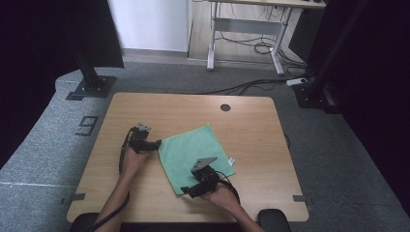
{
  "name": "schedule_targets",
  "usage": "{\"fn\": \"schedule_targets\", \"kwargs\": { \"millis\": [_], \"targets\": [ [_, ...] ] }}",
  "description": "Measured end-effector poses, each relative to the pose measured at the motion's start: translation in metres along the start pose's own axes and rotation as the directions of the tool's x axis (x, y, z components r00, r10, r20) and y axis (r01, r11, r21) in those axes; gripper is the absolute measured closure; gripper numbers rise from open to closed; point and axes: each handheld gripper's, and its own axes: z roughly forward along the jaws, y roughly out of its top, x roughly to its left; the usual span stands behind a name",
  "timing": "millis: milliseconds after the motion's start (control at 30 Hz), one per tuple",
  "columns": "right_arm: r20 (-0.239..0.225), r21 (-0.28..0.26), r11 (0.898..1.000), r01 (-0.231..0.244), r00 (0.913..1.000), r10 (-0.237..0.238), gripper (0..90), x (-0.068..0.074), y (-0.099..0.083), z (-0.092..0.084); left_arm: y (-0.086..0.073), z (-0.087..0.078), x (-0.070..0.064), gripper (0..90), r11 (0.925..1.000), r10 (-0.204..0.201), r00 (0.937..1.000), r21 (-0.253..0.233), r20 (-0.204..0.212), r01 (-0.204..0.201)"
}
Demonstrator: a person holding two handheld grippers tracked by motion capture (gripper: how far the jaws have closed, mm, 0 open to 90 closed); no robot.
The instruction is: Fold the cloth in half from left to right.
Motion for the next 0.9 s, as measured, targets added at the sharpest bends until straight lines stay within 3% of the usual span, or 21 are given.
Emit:
{"fn": "schedule_targets", "kwargs": {
  "millis": [267,433,467,533,567,800,900],
  "targets": [
    [-0.101,0.026,0.997,0.070,0.9926,-0.067,44.3,0.023,0.012,0.019,-0.003,-0.003,-0.005,38.8,0.9994,0.027,0.9991,-0.023,0.032,-0.026],
    [-0.089,0.069,0.992,0.109,0.9907,-0.102,59.5,0.030,0.015,0.027,-0.004,-0.005,-0.008,47.8,0.9991,0.033,0.9985,-0.030,0.043,-0.031],
    [-0.073,0.095,0.989,0.113,0.9917,-0.106,69.4,0.032,0.015,0.030,-0.004,-0.005,-0.009,52.0,0.9991,0.031,0.9984,-0.031,0.047,-0.029],
    [-0.066,0.097,0.989,0.112,0.9922,-0.106,72.2,0.032,0.015,0.031,-0.004,-0.005,-0.010,56.9,0.9990,0.031,0.9983,-0.033,0.049,-0.029],
    [-0.061,0.097,0.990,0.098,0.9939,-0.092,81.5,0.031,0.014,0.029,-0.005,-0.006,-0.013,60.9,0.9989,0.033,0.9980,-0.034,0.054,-0.031],
    [-0.058,0.104,0.991,0.086,0.9950,-0.081,86.0,0.028,0.012,0.026,-0.004,-0.006,-0.018,86.1,0.9997,0.009,0.9948,-0.024,0.101,-0.006],
    [-0.058,0.107,0.989,0.098,0.9941,-0.092,86.8,0.029,0.012,0.027,-0.004,-0.007,-0.017,88.5,0.9996,-0.016,0.9932,-0.020,0.115,0.019]
  ]
}}
